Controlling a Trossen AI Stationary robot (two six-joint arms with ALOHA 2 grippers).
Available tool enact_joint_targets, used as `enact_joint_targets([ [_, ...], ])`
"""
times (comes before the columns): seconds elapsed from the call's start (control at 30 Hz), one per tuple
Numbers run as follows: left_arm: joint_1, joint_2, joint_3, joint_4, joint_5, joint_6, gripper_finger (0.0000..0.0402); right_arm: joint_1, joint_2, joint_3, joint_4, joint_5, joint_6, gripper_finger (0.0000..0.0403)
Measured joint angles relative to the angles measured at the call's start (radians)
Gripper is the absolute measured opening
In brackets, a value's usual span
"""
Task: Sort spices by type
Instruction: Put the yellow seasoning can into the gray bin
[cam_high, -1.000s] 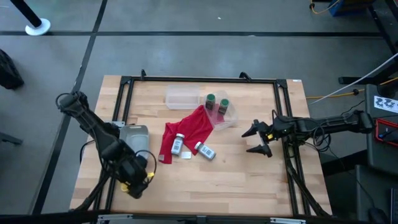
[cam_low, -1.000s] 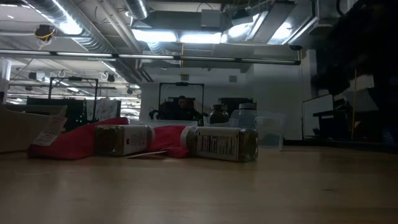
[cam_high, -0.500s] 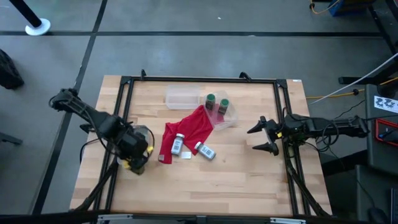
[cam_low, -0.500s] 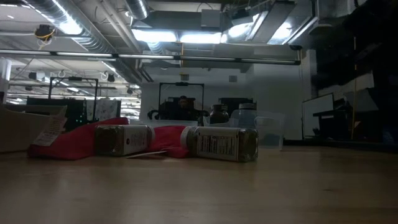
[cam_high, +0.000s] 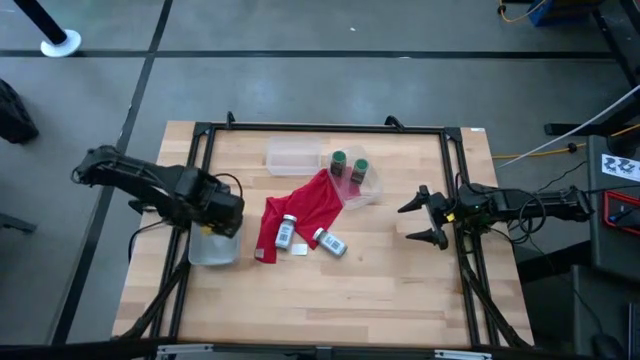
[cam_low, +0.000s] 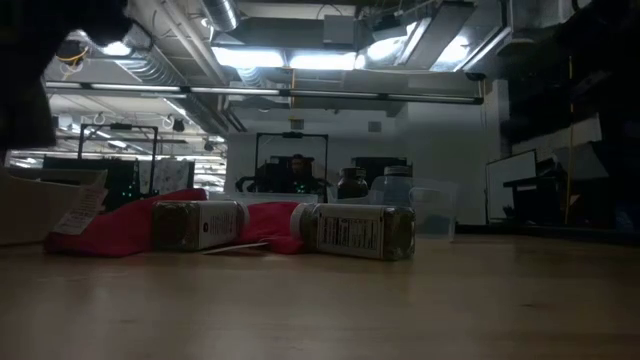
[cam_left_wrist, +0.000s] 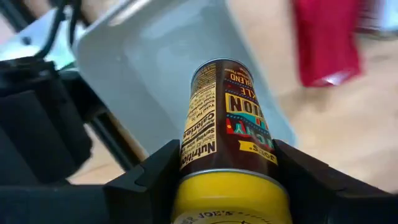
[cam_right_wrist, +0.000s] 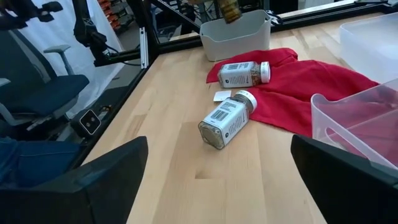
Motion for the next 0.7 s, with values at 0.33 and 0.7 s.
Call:
enact_joint_targets([
  [0.33,0.145,0.001,-0.158,0.057,0.006,0.122,0.0210,0.000,0.000,0.000,0.002,0.000,0.000,0.0395],
  [0.7,0.281,0.001,-0.269,0.187,0.008,0.275,0.0220,0.000,0.000,0.000,0.002,0.000,0.000,0.0395],
])
